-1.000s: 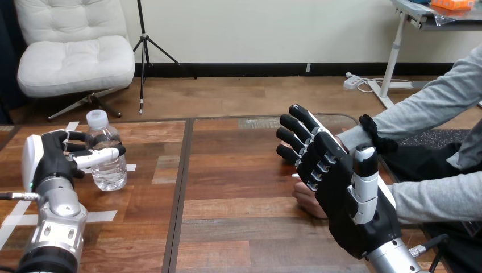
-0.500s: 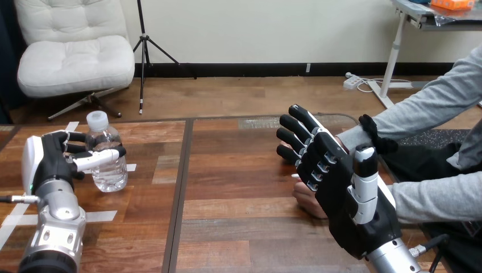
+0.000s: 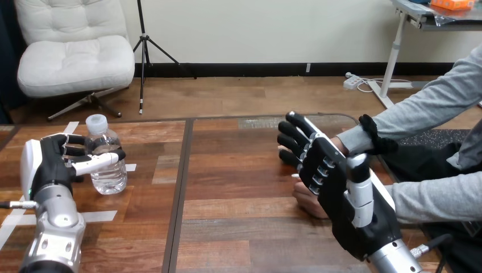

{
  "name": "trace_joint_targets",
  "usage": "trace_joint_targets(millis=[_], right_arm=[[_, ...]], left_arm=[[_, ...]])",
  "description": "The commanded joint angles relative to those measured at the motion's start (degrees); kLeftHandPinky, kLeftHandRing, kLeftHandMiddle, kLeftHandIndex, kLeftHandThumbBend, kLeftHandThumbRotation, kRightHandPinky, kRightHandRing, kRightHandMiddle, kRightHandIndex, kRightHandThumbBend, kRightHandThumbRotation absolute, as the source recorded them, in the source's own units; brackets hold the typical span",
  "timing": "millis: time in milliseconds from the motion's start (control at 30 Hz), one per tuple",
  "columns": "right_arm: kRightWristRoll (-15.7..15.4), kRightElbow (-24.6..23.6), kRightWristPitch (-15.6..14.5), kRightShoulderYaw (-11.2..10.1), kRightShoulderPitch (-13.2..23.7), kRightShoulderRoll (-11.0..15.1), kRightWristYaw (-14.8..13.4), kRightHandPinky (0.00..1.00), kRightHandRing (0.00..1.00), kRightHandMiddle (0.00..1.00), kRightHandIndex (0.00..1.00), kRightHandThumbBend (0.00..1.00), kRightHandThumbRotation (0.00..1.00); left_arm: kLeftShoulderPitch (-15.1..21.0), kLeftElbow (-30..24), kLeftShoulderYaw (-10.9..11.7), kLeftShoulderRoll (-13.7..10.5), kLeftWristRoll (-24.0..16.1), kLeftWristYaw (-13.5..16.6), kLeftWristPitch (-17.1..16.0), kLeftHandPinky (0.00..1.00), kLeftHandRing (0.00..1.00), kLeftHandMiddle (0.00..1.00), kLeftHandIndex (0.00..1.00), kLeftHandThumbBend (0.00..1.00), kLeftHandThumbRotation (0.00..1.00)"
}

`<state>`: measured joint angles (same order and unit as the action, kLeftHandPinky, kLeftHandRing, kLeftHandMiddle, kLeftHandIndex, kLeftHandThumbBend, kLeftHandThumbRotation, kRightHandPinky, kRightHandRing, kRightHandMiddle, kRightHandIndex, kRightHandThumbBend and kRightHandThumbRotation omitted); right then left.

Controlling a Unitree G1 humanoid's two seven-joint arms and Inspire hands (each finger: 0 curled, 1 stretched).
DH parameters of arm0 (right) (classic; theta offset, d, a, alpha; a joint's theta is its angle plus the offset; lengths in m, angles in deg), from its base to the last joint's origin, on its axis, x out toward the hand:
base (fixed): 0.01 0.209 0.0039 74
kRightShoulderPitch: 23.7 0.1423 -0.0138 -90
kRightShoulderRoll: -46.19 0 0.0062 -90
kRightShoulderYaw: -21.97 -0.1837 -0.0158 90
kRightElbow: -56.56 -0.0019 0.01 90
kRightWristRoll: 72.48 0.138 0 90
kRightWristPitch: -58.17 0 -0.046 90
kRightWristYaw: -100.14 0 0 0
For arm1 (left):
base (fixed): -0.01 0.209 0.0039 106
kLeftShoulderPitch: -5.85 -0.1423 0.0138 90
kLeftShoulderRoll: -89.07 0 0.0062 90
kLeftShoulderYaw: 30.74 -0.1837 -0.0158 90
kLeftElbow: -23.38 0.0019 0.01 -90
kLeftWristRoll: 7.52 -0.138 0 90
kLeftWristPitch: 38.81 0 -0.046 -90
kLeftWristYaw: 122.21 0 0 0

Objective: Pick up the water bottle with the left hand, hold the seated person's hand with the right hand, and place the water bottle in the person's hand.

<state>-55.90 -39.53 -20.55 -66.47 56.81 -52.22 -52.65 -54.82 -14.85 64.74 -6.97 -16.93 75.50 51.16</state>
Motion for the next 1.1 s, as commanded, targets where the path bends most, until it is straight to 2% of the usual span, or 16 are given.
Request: trace_joint_targets(millis=[0, 67, 167, 333, 467, 500, 800, 1067], right_arm=[[-2.4, 2.5, 3.3, -1.9, 6.0, 2.3, 0.1, 0.97, 0.96, 0.94, 0.94, 1.00, 1.00], [-3.1, 3.3, 3.9, -2.2, 6.7, 2.7, -0.1, 0.96, 0.95, 0.93, 0.93, 1.00, 1.00], [-5.3, 6.3, 6.8, -2.7, 8.5, 4.2, 0.0, 0.94, 0.94, 0.92, 0.92, 1.00, 1.00], [-11.6, 11.5, 12.0, -3.5, 11.6, 6.8, -2.8, 0.86, 0.90, 0.89, 0.89, 1.00, 1.00], [-13.7, 15.5, 14.9, -4.1, 13.9, 8.4, -3.6, 0.82, 0.88, 0.88, 0.88, 1.00, 1.00], [-15.0, 16.5, 15.5, -4.1, 14.6, 9.3, -4.2, 0.82, 0.88, 0.88, 0.88, 1.00, 1.00], [-22.6, 23.4, 19.6, -4.1, 19.3, 14.2, -8.1, 0.82, 0.86, 0.87, 0.86, 0.99, 1.00], [-25.5, 28.0, 21.5, -3.4, 22.9, 17.6, -8.8, 0.79, 0.84, 0.85, 0.85, 1.00, 1.00]], left_arm=[[1.5, -7.9, 0.4, -0.2, 0.1, 0.3, -1.2, 0.35, 0.40, 0.45, 0.48, 0.77, 0.00], [1.0, -9.2, 0.6, 0.0, 0.3, 0.2, -0.6, 0.35, 0.40, 0.45, 0.48, 0.77, 0.00], [0.0, -11.5, 0.8, 0.2, 0.6, -0.1, 0.0, 0.35, 0.40, 0.45, 0.47, 0.77, 0.00], [-2.1, -16.1, 1.1, 0.6, 1.2, -0.7, 1.0, 0.35, 0.41, 0.45, 0.47, 0.76, 0.00], [-3.4, -19.2, 1.1, 0.8, 1.4, -1.3, 2.0, 0.35, 0.40, 0.45, 0.47, 0.76, 0.00], [-3.9, -20.3, 1.2, 0.9, 1.5, -1.5, 2.4, 0.35, 0.40, 0.45, 0.47, 0.76, 0.00], [-7.2, -28.7, 1.6, 1.7, 2.5, -3.3, 6.2, 0.33, 0.39, 0.44, 0.46, 0.76, 0.00], [-9.8, -34.9, 1.7, 2.1, 3.1, -4.6, 8.9, 0.33, 0.38, 0.43, 0.46, 0.76, 0.00]])
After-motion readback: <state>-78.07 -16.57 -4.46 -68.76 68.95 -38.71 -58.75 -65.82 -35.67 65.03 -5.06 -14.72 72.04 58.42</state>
